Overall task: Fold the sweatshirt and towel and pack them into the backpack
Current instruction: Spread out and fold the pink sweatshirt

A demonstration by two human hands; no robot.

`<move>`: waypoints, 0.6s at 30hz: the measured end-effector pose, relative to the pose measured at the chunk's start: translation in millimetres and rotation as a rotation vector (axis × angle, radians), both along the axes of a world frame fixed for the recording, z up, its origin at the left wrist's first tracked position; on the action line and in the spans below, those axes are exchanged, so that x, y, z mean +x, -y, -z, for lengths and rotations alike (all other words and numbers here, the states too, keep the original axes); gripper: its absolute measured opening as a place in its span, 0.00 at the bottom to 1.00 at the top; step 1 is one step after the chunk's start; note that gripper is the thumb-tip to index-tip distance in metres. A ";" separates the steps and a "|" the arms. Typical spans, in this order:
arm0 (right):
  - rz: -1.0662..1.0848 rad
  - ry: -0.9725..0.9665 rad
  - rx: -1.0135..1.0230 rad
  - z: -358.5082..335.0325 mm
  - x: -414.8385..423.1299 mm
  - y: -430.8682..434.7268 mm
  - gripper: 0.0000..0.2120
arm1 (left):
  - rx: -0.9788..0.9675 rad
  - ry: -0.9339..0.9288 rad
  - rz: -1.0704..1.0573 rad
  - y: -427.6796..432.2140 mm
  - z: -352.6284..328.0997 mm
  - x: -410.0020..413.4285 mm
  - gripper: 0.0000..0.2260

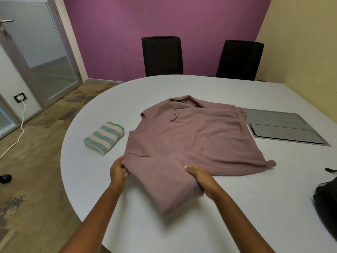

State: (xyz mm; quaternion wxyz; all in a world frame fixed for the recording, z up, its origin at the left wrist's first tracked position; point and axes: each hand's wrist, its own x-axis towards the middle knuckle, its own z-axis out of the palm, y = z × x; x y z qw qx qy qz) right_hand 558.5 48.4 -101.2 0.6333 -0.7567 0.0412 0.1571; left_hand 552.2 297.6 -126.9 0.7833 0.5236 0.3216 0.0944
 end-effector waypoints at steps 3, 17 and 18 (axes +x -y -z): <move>0.054 0.013 0.162 -41.2 14.0 11.4 0.07 | 0.206 0.068 0.120 5.2 -10.3 12.4 0.14; 0.365 -0.086 0.720 -93.0 126.2 69.9 0.11 | 0.715 0.055 0.285 24.2 -38.8 105.0 0.06; 0.369 -0.070 0.651 -82.9 136.5 72.8 0.07 | 0.699 0.070 0.324 28.3 -36.9 110.9 0.10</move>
